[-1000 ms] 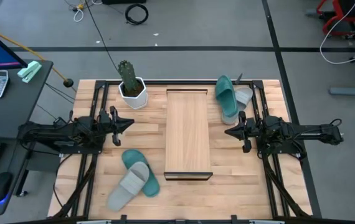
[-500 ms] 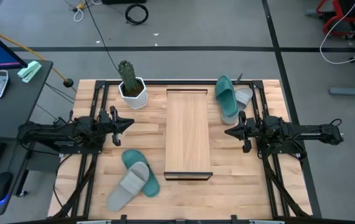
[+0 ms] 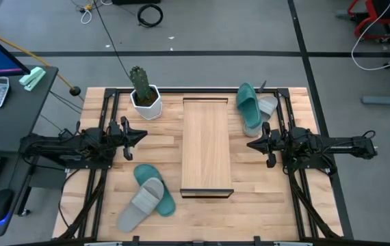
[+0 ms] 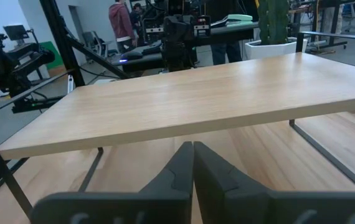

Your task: Pick and place slides into the shelf

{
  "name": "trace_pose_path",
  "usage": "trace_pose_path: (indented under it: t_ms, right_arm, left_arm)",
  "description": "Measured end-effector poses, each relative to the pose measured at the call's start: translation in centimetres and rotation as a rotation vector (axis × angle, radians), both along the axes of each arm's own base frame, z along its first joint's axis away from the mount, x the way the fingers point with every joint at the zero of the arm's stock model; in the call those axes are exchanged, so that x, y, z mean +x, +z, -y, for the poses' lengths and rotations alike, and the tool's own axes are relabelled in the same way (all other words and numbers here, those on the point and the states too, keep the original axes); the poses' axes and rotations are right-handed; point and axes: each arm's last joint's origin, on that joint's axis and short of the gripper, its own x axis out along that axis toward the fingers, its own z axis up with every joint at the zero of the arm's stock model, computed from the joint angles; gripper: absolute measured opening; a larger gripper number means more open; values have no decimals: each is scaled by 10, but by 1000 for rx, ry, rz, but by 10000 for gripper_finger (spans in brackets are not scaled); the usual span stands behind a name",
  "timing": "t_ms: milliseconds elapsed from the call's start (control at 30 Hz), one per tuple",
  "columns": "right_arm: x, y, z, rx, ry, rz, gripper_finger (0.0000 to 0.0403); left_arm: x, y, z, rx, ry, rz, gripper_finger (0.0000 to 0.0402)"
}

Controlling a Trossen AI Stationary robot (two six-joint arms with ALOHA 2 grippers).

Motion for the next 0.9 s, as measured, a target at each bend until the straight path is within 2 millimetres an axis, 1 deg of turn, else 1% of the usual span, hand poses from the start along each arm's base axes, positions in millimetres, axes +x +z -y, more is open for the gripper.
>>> trace_pose_path:
  t_ms: [100,367,633,800,833,900]
  right_arm:
    - [0,0,0,0,0,0,18]
    - [0,0,0,0,0,0,18]
    - [0,0,0,0,0,0,18]
    - [0,0,0,1,0,1,18]
    - [0,0,0,20,1,3,18]
    - [0,1,-1,149,18,11,18]
  left_arm:
    - [0,0,0,-4,-1,2,33]
    - [0,-2,0,-107,-12,9,23]
    - [1,-14,0,-313,-10,-56,21]
    - [1,-15,0,-380,-11,-47,18]
    - [1,-15,0,-386,-11,-45,19]
    - [1,-15,0,-439,-13,-30,22]
